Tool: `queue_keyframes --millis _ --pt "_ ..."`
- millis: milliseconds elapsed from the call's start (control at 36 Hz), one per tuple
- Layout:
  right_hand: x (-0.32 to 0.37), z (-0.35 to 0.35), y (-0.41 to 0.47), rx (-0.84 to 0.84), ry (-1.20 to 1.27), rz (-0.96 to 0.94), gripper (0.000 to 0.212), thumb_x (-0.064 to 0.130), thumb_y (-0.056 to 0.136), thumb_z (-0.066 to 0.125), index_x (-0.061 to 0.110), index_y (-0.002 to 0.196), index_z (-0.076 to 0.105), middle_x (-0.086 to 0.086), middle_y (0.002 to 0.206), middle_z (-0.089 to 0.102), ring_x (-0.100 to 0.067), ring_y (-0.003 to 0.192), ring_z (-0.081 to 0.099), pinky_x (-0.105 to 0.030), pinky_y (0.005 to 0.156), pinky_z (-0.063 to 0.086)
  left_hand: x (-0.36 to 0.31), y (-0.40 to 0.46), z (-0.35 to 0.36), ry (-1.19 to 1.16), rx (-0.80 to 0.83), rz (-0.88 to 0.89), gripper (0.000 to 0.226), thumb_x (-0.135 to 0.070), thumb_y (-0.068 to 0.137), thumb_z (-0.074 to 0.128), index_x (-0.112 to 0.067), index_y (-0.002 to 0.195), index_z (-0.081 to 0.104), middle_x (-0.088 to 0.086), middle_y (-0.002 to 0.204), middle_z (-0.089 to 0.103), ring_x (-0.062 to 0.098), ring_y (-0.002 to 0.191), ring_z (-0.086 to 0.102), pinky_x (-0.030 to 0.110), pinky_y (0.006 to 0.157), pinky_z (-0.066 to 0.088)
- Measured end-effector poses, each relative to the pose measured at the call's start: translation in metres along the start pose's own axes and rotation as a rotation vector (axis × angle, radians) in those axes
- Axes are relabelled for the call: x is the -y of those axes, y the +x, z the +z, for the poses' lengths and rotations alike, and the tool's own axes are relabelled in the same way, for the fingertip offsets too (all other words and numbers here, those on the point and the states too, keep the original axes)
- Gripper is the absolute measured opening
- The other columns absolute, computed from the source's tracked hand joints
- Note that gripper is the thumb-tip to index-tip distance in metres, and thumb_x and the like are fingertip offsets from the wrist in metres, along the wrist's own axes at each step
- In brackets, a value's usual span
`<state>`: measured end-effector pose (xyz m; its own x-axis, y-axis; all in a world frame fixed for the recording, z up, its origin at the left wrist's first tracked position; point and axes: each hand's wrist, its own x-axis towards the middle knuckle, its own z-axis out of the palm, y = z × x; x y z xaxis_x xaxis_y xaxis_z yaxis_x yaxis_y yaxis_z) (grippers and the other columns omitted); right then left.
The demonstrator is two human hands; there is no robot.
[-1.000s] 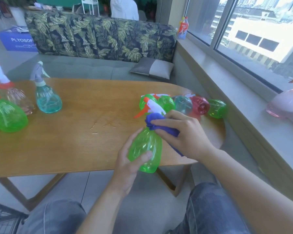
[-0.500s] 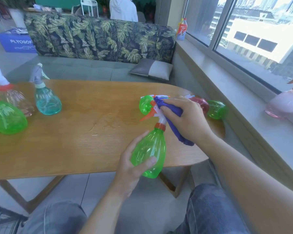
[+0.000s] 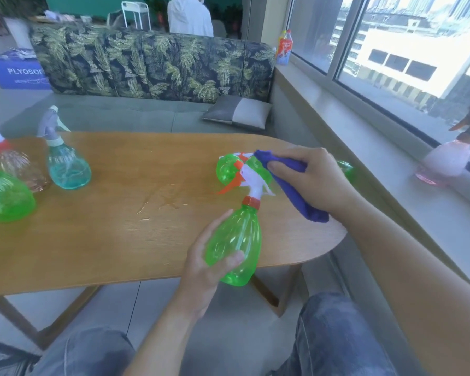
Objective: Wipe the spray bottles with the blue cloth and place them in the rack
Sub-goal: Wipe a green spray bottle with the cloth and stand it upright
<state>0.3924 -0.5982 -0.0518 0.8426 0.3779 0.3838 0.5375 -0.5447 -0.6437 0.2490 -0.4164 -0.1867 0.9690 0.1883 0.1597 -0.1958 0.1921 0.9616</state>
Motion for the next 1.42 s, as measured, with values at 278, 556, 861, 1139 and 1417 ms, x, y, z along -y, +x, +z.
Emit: queue_keyframes --millis 278,556,861,1139,1417 --pt "-0.010 0.029 -0.015 0.108 -0.016 0.036 0.015 0.036 0.097 0.071 0.032 0.109 0.081 0.010 0.094 0.079 -0.009 0.086 0.069 -0.026 0.082 0.052 0.003 0.001 -0.006 -0.058 -0.058 -0.008 0.077 -0.038 0.068 0.087 -0.040 0.143 0.067 -0.003 0.143 0.069 0.026 0.134 0.065 0.049 0.105 0.058" --pt "-0.013 0.016 -0.017 -0.223 -0.422 -0.207 0.018 0.036 0.097 0.070 0.036 0.113 0.079 0.009 0.099 0.068 -0.021 0.082 0.064 -0.035 0.063 0.050 0.002 0.003 0.001 0.041 -0.023 0.002 0.074 -0.042 0.072 0.085 -0.042 0.144 0.065 -0.006 0.145 0.067 0.019 0.137 0.062 0.041 0.108 0.054" --pt "-0.013 0.038 -0.008 -0.247 -0.358 -0.297 0.023 0.038 0.098 0.071 0.038 0.120 0.077 0.010 0.106 0.067 -0.016 0.082 0.063 -0.036 0.062 0.053 -0.002 0.000 0.003 0.061 -0.019 0.026 0.071 -0.042 0.070 0.085 -0.045 0.139 0.068 -0.012 0.141 0.069 0.012 0.132 0.064 0.026 0.101 0.055" --pt "-0.015 0.046 -0.011 -0.308 -0.139 -0.093 0.023 0.035 0.098 0.071 0.032 0.120 0.077 0.012 0.102 0.066 -0.010 0.090 0.063 -0.035 0.080 0.053 -0.003 0.003 -0.003 0.056 -0.092 0.045 0.079 -0.043 0.070 0.085 -0.041 0.145 0.064 -0.020 0.143 0.066 0.006 0.135 0.061 0.036 0.106 0.054" --pt "-0.036 0.118 -0.063 -0.031 0.527 0.151 0.022 0.018 0.099 0.070 0.033 0.114 0.078 0.006 0.100 0.073 -0.012 0.097 0.068 -0.018 0.087 0.048 0.007 0.025 -0.015 0.004 -0.326 0.082 0.060 -0.044 0.076 0.084 -0.039 0.132 0.063 -0.003 0.140 0.066 0.025 0.131 0.064 0.050 0.105 0.055"
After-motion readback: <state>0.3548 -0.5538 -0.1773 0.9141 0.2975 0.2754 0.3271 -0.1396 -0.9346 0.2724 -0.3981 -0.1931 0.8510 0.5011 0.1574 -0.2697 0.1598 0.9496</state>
